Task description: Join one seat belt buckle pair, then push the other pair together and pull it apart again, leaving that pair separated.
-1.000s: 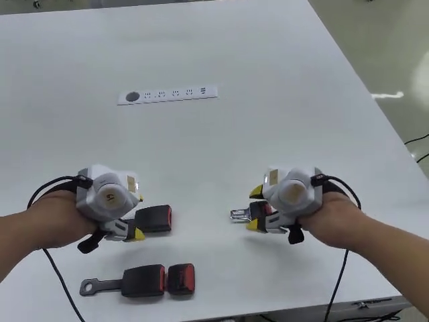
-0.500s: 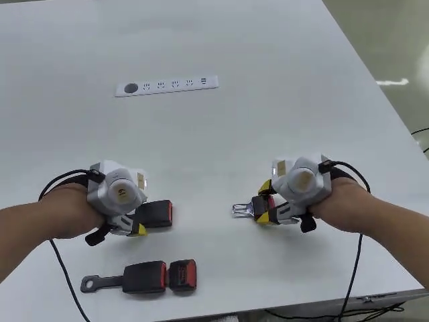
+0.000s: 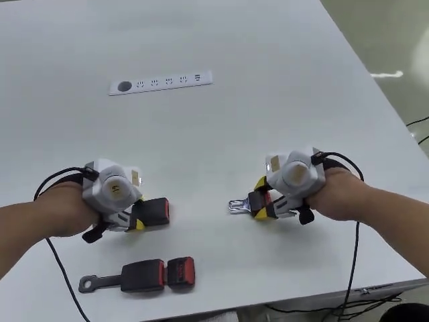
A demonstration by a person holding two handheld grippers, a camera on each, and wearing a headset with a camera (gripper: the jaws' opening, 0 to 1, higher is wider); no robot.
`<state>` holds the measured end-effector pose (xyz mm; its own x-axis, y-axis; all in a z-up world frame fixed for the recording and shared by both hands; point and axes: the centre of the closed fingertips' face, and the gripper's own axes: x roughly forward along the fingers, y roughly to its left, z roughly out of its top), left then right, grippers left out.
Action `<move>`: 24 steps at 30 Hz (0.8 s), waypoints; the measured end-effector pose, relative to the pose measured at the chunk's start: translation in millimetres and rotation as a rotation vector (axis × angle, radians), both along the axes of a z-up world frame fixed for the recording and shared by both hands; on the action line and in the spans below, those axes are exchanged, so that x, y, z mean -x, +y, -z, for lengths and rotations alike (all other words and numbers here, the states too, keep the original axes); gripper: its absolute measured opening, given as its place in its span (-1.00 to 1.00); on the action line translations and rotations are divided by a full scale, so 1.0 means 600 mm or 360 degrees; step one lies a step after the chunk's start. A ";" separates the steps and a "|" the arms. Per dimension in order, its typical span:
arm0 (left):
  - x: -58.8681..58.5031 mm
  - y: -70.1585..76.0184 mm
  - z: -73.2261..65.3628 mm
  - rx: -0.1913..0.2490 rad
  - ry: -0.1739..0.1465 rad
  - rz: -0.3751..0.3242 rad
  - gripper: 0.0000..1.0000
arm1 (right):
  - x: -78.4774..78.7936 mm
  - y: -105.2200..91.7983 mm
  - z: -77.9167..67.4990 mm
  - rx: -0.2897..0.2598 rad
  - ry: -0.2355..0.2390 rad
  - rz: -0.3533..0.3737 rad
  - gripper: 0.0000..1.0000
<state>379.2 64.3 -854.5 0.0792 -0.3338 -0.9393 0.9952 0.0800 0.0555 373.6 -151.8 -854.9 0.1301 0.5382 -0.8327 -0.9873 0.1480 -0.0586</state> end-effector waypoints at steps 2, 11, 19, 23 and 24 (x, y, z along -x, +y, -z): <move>0.001 -0.001 -0.001 -0.0007 0.0000 0.0000 -0.36 | 0.000 0.000 0.000 -0.0002 -0.0002 -0.0002 -0.36; 0.003 0.003 -0.002 -0.0062 -0.0011 0.0008 -0.37 | 0.001 0.000 0.000 0.0008 0.0001 -0.0006 -0.36; 0.000 0.005 0.002 -0.0079 -0.0010 0.0024 -0.37 | 0.002 -0.001 0.001 0.0011 0.0006 -0.0011 -0.36; -0.001 0.005 0.004 -0.0088 -0.0007 0.0026 -0.37 | 0.003 -0.001 0.000 0.0022 0.0011 -0.0016 -0.36; -0.001 0.005 0.004 -0.0093 -0.0007 0.0027 -0.37 | 0.003 -0.001 0.000 0.0023 0.0012 -0.0017 -0.36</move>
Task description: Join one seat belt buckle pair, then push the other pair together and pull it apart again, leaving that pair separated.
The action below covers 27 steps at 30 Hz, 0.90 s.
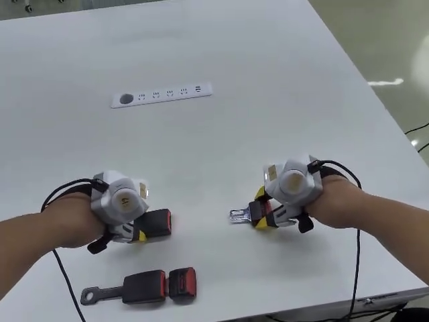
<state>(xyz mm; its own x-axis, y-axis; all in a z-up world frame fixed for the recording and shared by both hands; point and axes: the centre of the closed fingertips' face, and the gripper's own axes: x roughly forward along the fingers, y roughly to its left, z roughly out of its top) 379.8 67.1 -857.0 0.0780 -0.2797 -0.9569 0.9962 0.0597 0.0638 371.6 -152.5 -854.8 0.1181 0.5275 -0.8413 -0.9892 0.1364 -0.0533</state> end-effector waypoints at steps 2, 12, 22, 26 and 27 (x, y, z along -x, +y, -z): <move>0.000 -0.001 0.000 -0.0006 -0.0001 0.0002 -0.37 | 0.000 0.000 0.000 0.0000 0.0000 -0.0001 -0.36; 0.000 -0.002 0.001 -0.0018 -0.0003 0.0017 -0.37 | 0.000 0.000 -0.001 0.0002 0.0001 0.0002 -0.36; 0.002 -0.004 0.001 -0.0041 -0.0001 0.0046 -0.37 | -0.005 0.030 -0.002 0.0051 0.0003 -0.0025 -0.36; 0.002 -0.003 0.001 -0.0043 0.0000 0.0058 -0.37 | -0.006 0.051 -0.002 0.0033 -0.0008 -0.0025 -0.36; 0.001 -0.003 0.001 -0.0040 0.0001 0.0058 -0.37 | -0.005 0.056 -0.002 0.0029 -0.0010 -0.0033 -0.36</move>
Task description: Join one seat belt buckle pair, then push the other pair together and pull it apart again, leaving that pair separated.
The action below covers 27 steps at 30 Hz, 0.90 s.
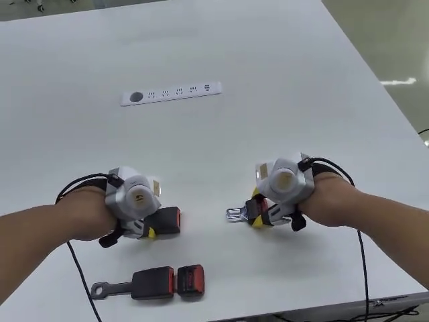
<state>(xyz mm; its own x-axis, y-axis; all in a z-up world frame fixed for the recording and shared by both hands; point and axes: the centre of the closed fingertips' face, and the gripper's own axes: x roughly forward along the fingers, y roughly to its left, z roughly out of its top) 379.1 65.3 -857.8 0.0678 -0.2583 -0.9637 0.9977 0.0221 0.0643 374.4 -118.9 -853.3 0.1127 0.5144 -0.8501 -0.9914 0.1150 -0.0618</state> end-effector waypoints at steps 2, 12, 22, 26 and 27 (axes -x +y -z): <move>-0.001 0.000 0.000 0.0008 0.0000 -0.0002 -0.37 | -0.001 0.008 0.000 -0.0004 -0.0004 -0.0005 -0.36; -0.002 0.000 0.001 0.0002 -0.0002 0.0001 -0.37 | -0.006 0.061 -0.002 -0.0034 -0.0002 0.0033 -0.36; 0.000 -0.001 0.001 0.0002 -0.0022 0.0000 -0.37 | -0.006 0.127 0.000 -0.0064 -0.0029 0.0031 -0.35; -0.002 -0.002 0.001 -0.0013 -0.0020 0.0007 -0.37 | -0.006 0.147 0.000 -0.0058 -0.0027 0.0013 -0.35; -0.002 -0.002 0.001 -0.0012 -0.0014 0.0000 -0.37 | -0.006 0.150 0.001 -0.0057 -0.0026 0.0009 -0.35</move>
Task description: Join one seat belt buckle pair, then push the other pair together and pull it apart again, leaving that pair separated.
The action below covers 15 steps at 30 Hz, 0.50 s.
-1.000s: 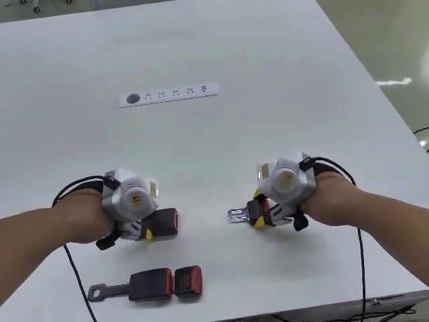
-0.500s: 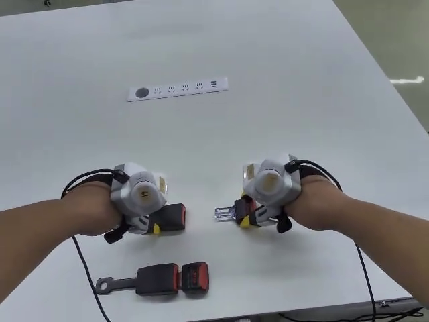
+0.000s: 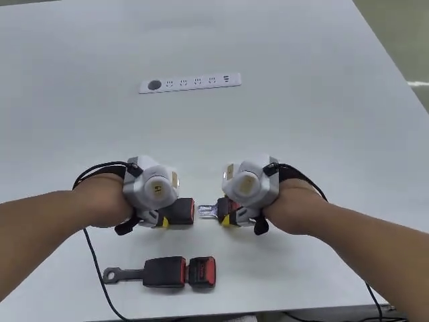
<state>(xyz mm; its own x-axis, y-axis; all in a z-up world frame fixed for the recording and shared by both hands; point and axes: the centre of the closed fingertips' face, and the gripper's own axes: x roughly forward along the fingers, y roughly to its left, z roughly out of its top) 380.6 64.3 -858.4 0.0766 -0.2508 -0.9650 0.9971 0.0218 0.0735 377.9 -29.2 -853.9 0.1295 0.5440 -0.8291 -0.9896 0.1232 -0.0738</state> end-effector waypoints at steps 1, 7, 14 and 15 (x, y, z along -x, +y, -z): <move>0.000 0.000 0.000 -0.0001 0.0000 0.0000 -0.37 | 0.000 0.004 0.000 -0.0001 0.0001 -0.0001 -0.35; 0.001 0.001 0.001 0.0001 -0.0003 -0.0003 -0.37 | 0.001 0.007 0.000 -0.0009 0.0004 -0.0002 -0.35; -0.002 0.000 0.001 -0.0007 0.0016 -0.0010 -0.37 | 0.000 0.008 -0.001 -0.0031 0.0019 -0.0017 -0.35; -0.001 0.000 0.002 -0.0009 0.0019 -0.0010 -0.37 | 0.000 0.008 -0.002 -0.0033 0.0022 -0.0018 -0.35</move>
<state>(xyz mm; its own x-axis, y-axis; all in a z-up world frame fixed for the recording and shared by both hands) 381.3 64.5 -859.6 0.0664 -0.2447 -0.9673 0.9977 0.0274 0.0615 377.9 -24.5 -852.9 0.1116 0.5623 -0.8193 -0.9919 0.1130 -0.0576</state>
